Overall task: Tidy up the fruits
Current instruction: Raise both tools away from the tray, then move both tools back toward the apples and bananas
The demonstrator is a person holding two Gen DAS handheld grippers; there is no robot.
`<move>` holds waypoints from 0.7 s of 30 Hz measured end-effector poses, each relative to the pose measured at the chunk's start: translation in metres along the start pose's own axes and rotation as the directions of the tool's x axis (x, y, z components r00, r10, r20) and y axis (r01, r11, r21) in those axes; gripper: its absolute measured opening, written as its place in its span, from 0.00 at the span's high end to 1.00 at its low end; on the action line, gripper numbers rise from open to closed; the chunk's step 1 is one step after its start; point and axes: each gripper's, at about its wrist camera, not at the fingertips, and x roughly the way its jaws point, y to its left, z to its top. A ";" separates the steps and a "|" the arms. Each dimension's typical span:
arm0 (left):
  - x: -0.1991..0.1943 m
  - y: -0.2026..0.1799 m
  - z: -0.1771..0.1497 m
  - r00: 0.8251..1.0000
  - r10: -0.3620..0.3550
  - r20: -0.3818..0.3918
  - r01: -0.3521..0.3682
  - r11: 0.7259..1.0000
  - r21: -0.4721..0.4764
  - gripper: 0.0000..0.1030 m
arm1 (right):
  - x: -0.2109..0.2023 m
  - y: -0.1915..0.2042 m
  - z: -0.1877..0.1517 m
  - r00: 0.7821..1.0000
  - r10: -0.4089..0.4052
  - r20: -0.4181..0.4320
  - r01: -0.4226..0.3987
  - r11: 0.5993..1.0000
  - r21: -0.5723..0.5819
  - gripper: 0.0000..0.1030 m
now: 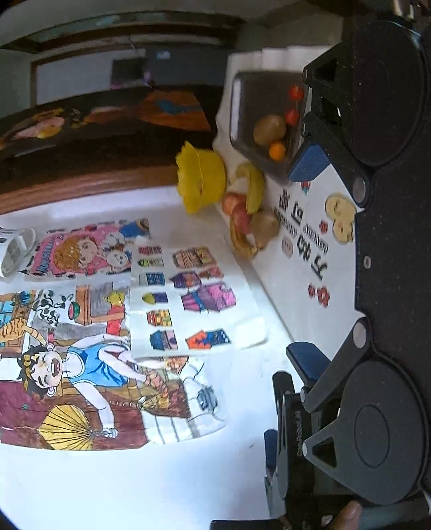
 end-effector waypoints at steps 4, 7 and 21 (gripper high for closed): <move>0.006 0.000 0.011 1.000 0.023 0.009 -0.023 1.000 0.020 0.01 | 0.011 0.002 0.020 0.999 0.035 0.003 -0.035 0.999 -0.015 0.01; 0.011 0.000 0.021 0.999 0.036 0.021 -0.037 0.999 0.026 0.01 | 0.022 -0.001 0.041 0.996 0.085 0.015 -0.085 0.996 -0.003 0.01; 0.074 -0.017 0.073 0.996 0.039 0.075 -0.041 0.999 0.021 0.01 | 0.124 -0.051 0.162 0.962 0.260 -0.077 -0.264 0.964 -0.037 0.01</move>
